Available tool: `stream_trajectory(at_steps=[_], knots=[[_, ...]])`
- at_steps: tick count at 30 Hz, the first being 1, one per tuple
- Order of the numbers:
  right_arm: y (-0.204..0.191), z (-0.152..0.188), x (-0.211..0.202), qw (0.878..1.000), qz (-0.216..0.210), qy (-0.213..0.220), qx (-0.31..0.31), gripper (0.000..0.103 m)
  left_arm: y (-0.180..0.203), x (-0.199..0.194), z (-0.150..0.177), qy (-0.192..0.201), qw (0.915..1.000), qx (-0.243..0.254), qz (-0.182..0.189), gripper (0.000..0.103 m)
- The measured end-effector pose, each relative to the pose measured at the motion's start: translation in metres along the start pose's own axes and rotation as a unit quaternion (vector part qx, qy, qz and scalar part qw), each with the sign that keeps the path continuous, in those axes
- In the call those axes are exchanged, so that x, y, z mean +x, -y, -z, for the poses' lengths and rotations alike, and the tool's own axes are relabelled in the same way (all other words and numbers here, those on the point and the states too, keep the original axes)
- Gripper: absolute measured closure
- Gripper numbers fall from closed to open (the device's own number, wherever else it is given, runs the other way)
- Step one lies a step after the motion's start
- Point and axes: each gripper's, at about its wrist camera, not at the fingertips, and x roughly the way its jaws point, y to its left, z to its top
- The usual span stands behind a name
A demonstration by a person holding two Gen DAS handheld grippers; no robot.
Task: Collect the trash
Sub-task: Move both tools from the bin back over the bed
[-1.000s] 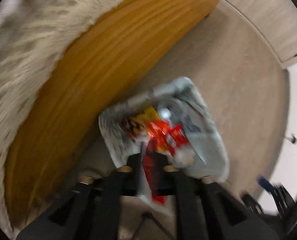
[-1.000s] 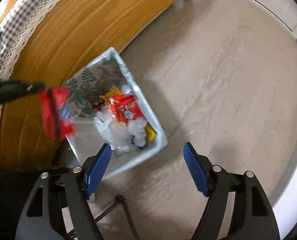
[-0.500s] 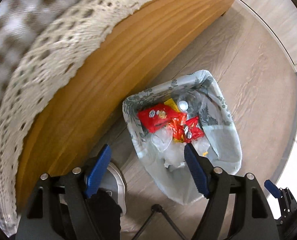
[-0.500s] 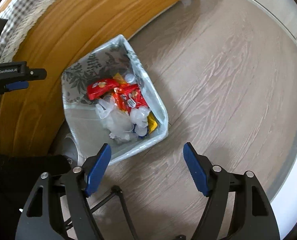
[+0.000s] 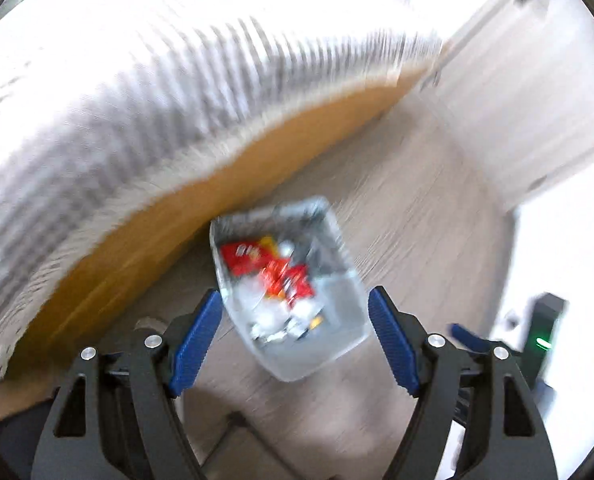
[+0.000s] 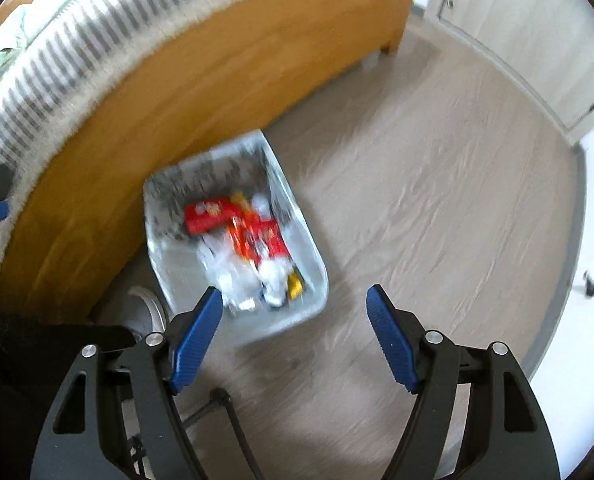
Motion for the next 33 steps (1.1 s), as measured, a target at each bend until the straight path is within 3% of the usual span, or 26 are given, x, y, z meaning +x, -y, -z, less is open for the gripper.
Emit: stream_trajectory(at_steps=[4,7,10,13,15,18,21,22,28,30,31,33], knots=[[-0.04,-0.027,-0.039,0.998,-0.021,0.059,-0.016,0.032,-0.032,-0.079,-0.006,0.093,0.9952,0.018,-0.024,0.025],[-0.084,-0.041,-0.068,0.992,-0.047,0.108,-0.04,0.032,-0.074,-0.134,-0.013,0.179,0.9813,0.014,-0.068,0.015],[-0.131,-0.054,-0.092,0.984,-0.08,0.139,-0.077,0.032,-0.122,-0.158,-0.021,0.2,0.9746,-0.01,-0.101,0.013],[-0.183,-0.063,-0.109,0.975,-0.085,0.164,-0.125,0.032,-0.193,-0.173,-0.026,0.203,0.9688,-0.095,-0.106,0.013],[-0.207,-0.068,-0.116,0.97,-0.088,0.176,-0.144,0.032,-0.24,-0.184,-0.026,0.215,0.959,-0.154,-0.102,0.013],[-0.245,-0.071,-0.121,0.964,-0.1,0.18,-0.168,0.032,-0.316,-0.197,-0.022,0.237,0.9347,-0.249,-0.088,0.013],[-0.282,-0.07,-0.117,0.958,-0.1,0.179,-0.202,0.032,-0.369,-0.204,-0.018,0.247,0.9155,-0.308,-0.078,0.013],[-0.293,-0.069,-0.112,0.956,-0.097,0.179,-0.211,0.032,-0.389,-0.207,-0.015,0.256,0.9049,-0.329,-0.086,0.013],[-0.382,-0.084,-0.102,0.948,-0.124,0.157,-0.248,0.032,-0.463,-0.23,-0.012,0.293,0.8677,-0.382,-0.123,0.013],[-0.421,-0.095,-0.103,0.941,-0.139,0.16,-0.262,0.032,-0.483,-0.237,-0.013,0.297,0.8581,-0.394,-0.14,0.013],[-0.442,-0.1,-0.105,0.937,-0.145,0.166,-0.27,0.032,-0.493,-0.24,-0.011,0.301,0.8489,-0.407,-0.151,0.013],[-0.486,-0.112,-0.109,0.928,-0.15,0.181,-0.289,0.032,-0.506,-0.248,-0.009,0.302,0.8416,-0.42,-0.154,0.013]])
